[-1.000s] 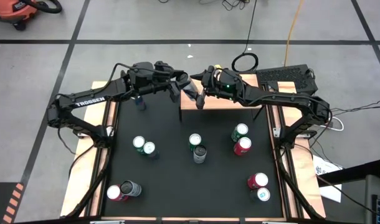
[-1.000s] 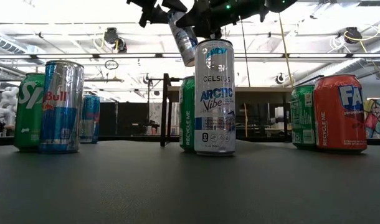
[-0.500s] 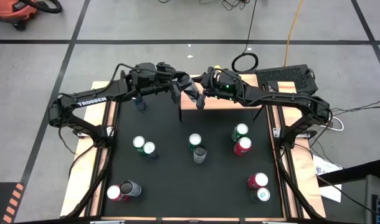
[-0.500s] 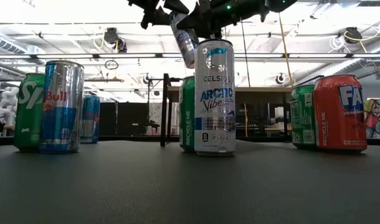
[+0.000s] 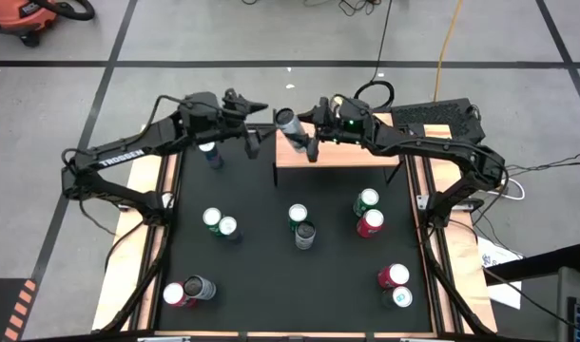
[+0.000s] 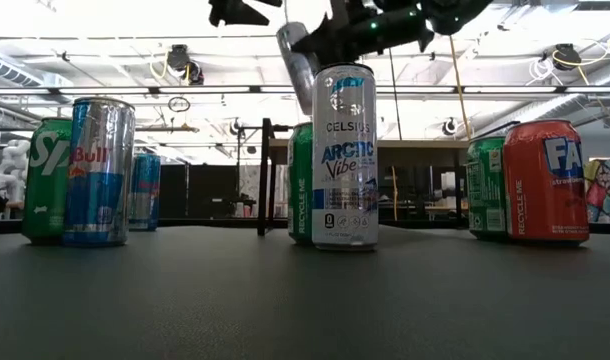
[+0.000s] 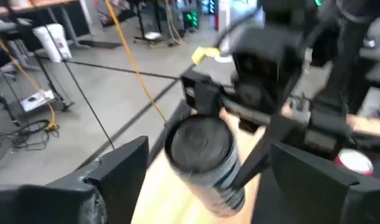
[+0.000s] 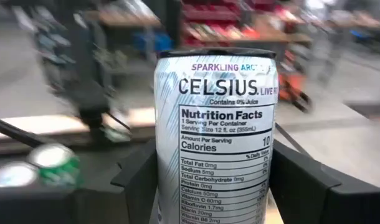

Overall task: Place canned beverage on shelf
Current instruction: Put the top white blue soda can on the shelf

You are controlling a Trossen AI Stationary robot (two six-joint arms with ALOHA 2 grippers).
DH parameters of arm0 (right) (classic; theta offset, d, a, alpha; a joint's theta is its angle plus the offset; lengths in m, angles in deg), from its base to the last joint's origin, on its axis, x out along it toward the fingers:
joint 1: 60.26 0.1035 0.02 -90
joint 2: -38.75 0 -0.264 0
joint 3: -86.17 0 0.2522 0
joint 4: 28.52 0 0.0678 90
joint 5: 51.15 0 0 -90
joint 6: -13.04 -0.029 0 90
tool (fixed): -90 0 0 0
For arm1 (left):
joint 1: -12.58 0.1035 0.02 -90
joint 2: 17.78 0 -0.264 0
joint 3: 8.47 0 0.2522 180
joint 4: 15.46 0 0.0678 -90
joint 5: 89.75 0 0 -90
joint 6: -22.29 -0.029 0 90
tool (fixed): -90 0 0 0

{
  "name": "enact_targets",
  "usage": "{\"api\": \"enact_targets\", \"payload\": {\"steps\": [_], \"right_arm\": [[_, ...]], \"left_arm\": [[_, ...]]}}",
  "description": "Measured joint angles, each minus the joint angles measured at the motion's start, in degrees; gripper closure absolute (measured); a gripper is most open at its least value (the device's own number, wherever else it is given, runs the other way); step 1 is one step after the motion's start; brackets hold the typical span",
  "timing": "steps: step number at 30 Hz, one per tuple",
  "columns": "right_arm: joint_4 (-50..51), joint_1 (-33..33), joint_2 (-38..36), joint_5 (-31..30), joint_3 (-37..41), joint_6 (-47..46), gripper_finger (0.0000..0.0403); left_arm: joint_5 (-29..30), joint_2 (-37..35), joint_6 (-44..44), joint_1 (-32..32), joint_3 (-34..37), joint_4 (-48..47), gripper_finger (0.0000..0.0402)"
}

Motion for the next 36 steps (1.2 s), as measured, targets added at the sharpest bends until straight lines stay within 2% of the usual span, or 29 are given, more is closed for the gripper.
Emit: {"api": "enact_targets", "payload": {"steps": [4, 7, 12, 16, 22, 30, 36], "right_arm": [[-7.08, -1.00, -0.05, 9.38, 3.07, -1.67, 0.0163], [-11.63, -1.02, -0.54, 12.30, 5.17, -1.75, 0.0163], [-15.96, -1.19, -2.70, 12.43, 10.67, -1.14, 0.0163], [-20.85, -2.18, -6.04, 12.23, 17.24, -2.25, 0.0163], [-26.44, -2.75, -11.42, 12.16, 26.21, -3.94, 0.0163], [-26.76, -0.32, -11.67, 11.76, 28.49, -1.36, 0.0163], [-26.88, 0.37, -11.69, 10.45, 28.57, 0.10, 0.0163]], "left_arm": [[-2.20, -0.52, -0.03, 0.17, -0.09, -0.24, 0.0045], [-4.04, -0.25, -0.11, -0.03, 1.51, 0.28, 0.0036], [-5.11, -1.23, -0.52, 0.06, 8.84, 8.05, 0.0033], [-5.63, -2.11, -1.16, 0.12, 16.56, 18.15, 0.0033], [-11.10, -2.14, -1.35, 0.08, 24.17, 31.36, 0.0033], [-22.29, 5.81, -2.97, -0.49, 25.36, 44.32, 0.0033], [-22.74, 8.21, -5.65, -0.79, 25.36, 50.15, 0.0033]]}}
